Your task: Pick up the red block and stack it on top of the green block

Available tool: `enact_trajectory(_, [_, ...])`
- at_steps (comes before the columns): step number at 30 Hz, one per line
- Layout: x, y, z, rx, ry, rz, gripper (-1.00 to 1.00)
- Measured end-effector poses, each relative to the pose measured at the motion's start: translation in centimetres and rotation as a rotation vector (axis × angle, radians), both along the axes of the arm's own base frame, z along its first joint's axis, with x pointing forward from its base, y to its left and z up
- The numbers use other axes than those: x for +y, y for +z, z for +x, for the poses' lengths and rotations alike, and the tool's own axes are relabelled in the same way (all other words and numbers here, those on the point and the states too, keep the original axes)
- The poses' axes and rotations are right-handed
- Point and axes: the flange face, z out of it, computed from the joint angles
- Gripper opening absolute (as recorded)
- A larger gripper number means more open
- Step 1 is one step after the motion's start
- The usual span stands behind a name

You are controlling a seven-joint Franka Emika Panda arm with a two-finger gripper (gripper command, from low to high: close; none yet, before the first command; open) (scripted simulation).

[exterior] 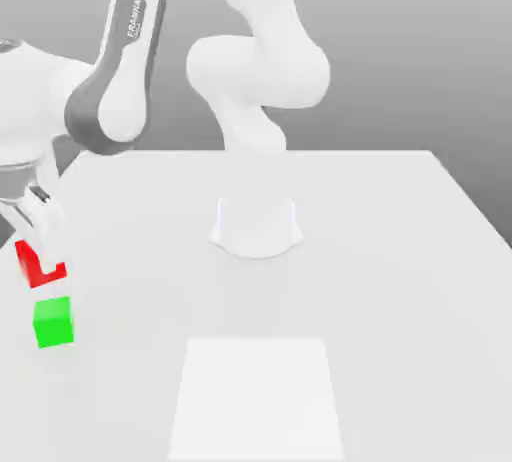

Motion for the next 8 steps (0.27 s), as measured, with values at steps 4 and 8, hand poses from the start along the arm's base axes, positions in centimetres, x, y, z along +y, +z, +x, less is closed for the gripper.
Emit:
enact_trajectory(4, [0.1,-2.9,0.0,0.002,0.002,0.000,-1.00])
enact_trajectory(8, [0.1,-4.2,-0.2,0.005,0.000,0.000,1.00])
